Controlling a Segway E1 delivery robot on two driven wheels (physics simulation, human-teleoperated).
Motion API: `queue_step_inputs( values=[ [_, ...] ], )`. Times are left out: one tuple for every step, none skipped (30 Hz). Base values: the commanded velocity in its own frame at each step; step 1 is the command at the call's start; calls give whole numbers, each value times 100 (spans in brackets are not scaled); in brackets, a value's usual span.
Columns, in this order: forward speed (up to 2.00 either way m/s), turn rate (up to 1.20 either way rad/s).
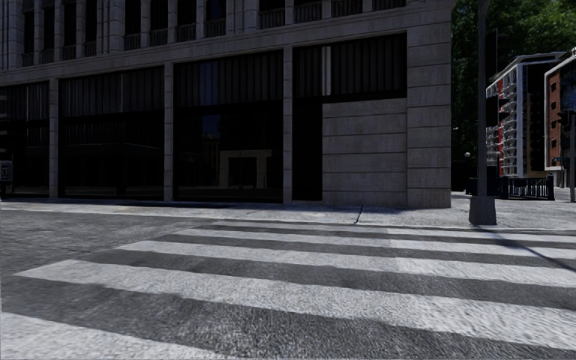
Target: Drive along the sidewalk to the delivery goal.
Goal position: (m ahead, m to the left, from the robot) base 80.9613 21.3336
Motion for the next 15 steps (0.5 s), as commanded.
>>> queue_step_inputs(
  values=[
    [200,0],
    [200,0],
    [200,0],
    [200,0],
    [200,0],
    [200,0],
    [200,0],
    [200,0],
    [200,0],
    [200,0],
    [200,0],
    [200,0],
    [200,0],
    [200,0],
    [200,0]
  ],
)
